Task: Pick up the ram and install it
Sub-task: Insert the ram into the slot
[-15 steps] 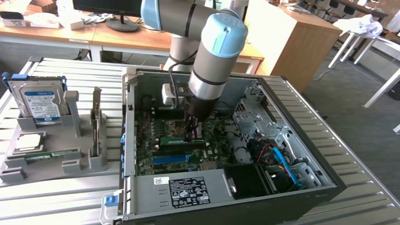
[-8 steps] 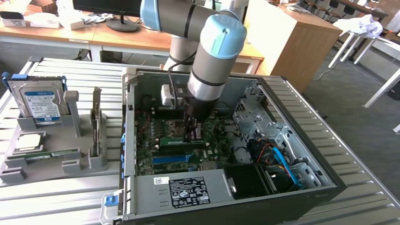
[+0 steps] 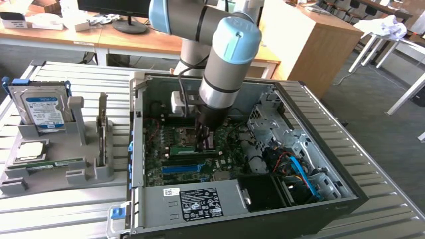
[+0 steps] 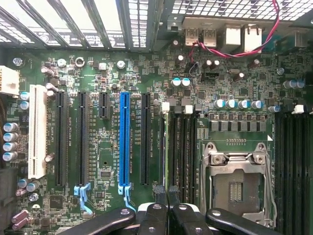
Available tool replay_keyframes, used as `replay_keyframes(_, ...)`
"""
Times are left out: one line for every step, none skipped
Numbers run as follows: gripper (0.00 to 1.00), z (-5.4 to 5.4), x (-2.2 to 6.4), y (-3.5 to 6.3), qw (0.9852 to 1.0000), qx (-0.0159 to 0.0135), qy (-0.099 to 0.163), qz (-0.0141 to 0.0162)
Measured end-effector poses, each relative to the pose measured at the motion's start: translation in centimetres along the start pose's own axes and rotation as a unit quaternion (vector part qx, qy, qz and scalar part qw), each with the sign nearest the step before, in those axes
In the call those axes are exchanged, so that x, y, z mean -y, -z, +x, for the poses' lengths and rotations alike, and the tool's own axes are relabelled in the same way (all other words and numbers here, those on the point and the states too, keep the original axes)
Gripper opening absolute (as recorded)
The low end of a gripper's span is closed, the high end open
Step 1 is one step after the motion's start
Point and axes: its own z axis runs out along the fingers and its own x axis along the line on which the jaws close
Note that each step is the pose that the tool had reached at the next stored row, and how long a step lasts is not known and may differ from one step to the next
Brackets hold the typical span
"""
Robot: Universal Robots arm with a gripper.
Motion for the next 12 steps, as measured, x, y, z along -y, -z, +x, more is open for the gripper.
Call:
replay_keyframes(0.12,0.01,0.0,-0.03,1.0,0.0,0.0,0.0)
replay_keyframes(0.12,0.01,0.0,-0.06,1.0,0.0,0.0,0.0)
replay_keyframes(0.12,0.01,0.0,-0.09,1.0,0.0,0.0,0.0)
replay_keyframes(0.12,0.02,0.01,-0.12,1.0,0.0,0.0,0.0)
replay_keyframes(0.12,0.02,0.01,-0.15,1.0,0.0,0.0,0.0)
replay_keyframes(0.12,0.02,0.01,-0.18,1.0,0.0,0.0,0.0)
replay_keyframes(0.12,0.03,0.01,-0.21,1.0,-0.0001,0.0,0.0)
replay_keyframes(0.12,0.03,0.01,-0.23,1.0,-0.0001,0.0,-0.0001)
replay_keyframes(0.12,0.03,0.01,-0.26,1.0,-0.0001,0.0,-0.0001)
replay_keyframes(0.12,0.03,0.01,-0.3,1.0,-0.0001,0.0,0.0)
replay_keyframes(0.12,0.04,0.01,-0.33,1.0,-0.0001,0.0,0.0)
replay_keyframes(0.12,0.04,0.01,-0.36,1.0,-0.0001,0.0,0.0)
